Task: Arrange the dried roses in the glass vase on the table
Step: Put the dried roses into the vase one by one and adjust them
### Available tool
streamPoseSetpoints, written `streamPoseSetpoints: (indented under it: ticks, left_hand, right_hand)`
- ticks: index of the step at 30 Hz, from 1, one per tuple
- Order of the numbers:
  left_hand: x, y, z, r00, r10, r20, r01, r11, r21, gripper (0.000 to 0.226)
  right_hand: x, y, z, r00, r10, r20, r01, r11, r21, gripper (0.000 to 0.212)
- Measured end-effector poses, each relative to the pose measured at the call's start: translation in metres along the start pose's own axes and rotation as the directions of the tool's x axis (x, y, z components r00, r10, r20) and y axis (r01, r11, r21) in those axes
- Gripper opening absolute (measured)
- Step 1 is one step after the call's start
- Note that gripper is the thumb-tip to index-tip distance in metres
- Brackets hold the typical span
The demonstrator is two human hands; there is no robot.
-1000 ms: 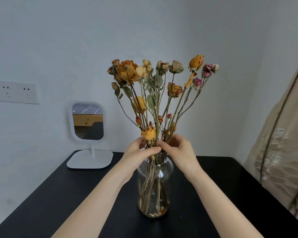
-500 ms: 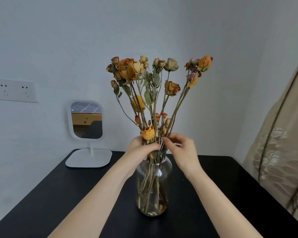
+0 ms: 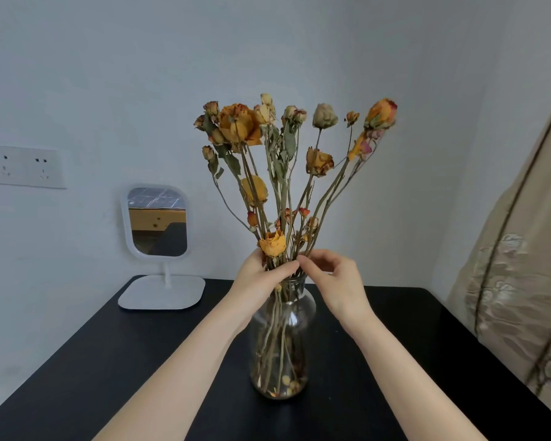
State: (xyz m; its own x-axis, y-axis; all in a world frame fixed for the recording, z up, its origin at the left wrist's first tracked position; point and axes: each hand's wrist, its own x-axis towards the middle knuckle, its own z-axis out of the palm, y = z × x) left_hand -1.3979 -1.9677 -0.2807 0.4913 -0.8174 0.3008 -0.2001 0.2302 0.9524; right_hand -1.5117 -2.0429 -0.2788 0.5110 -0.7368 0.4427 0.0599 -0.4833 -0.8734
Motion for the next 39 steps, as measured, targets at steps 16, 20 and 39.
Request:
streamPoseSetpoints:
  ticks: [16, 20, 39]
  left_hand:
    - [-0.012, -0.012, -0.026, 0.999, -0.039, -0.028, 0.037, 0.997, -0.072, 0.032]
    - [-0.011, -0.011, -0.028, 0.997, -0.05, -0.061, 0.046, 0.997, -0.07, 0.021]
    - [-0.011, -0.012, -0.025, 0.986, 0.084, -0.143, -0.076, 0.995, 0.063, 0.01]
  right_hand:
    - [-0.016, -0.008, 0.017, 0.95, -0.313, -0.013, 0.276, 0.855, -0.44, 0.029]
    - [-0.013, -0.011, 0.019, 0.968, -0.249, -0.009, 0.219, 0.867, -0.448, 0.025]
    - [-0.015, -0.003, 0.004, 0.983, -0.104, -0.154, 0.077, 0.982, -0.17, 0.007]
